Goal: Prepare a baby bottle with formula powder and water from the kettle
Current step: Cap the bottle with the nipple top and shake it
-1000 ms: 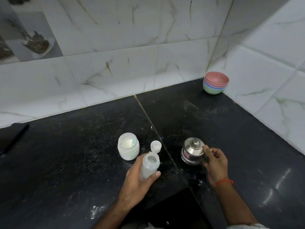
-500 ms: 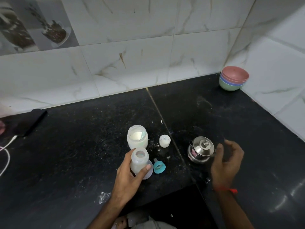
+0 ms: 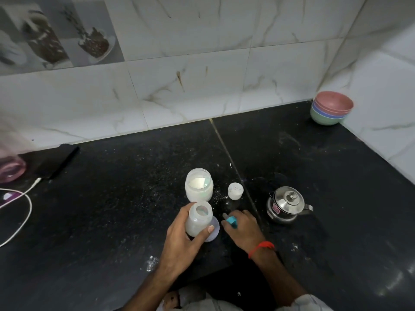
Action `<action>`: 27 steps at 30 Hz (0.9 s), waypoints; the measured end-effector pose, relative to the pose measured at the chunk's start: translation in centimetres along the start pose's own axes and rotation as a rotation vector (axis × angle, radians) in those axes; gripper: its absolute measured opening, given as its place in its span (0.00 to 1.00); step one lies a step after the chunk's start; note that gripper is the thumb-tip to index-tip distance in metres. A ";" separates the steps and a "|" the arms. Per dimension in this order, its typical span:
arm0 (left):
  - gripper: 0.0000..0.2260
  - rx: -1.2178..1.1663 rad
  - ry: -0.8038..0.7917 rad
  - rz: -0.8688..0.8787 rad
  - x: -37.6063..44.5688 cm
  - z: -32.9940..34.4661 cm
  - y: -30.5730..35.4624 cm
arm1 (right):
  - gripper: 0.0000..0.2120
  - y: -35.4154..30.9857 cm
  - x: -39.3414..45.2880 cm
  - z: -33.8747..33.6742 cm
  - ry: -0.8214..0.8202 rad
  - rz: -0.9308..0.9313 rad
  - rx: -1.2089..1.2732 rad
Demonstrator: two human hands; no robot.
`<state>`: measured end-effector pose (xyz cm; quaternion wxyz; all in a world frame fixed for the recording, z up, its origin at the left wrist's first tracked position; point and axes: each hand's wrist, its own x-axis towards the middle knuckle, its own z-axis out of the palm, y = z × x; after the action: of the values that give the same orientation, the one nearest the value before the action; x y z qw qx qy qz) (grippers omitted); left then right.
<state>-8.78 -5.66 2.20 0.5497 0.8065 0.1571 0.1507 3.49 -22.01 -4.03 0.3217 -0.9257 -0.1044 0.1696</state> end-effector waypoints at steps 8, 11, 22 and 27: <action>0.25 0.008 -0.115 0.007 0.1 0.4 0.3 | 0.22 -4.5 -4.7 -6.2 -0.030 -0.114 1.154; 0.26 0.001 -0.182 0.023 0.2 0.9 0.8 | 0.24 -5.5 -6.2 -6.7 -0.117 -0.252 1.099; 0.29 0.000 -0.315 0.070 0.7 1.6 2.2 | 0.17 -5.0 -7.7 -7.0 0.088 -0.300 0.865; 0.27 -0.033 -0.339 0.079 1.0 1.8 2.7 | 0.12 -4.9 -8.2 -7.4 0.142 -0.274 0.937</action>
<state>-6.88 -7.69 4.13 0.5749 0.8169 0.0279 0.0365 -1.61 -24.84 6.50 0.7291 -0.6685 -0.1155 0.0908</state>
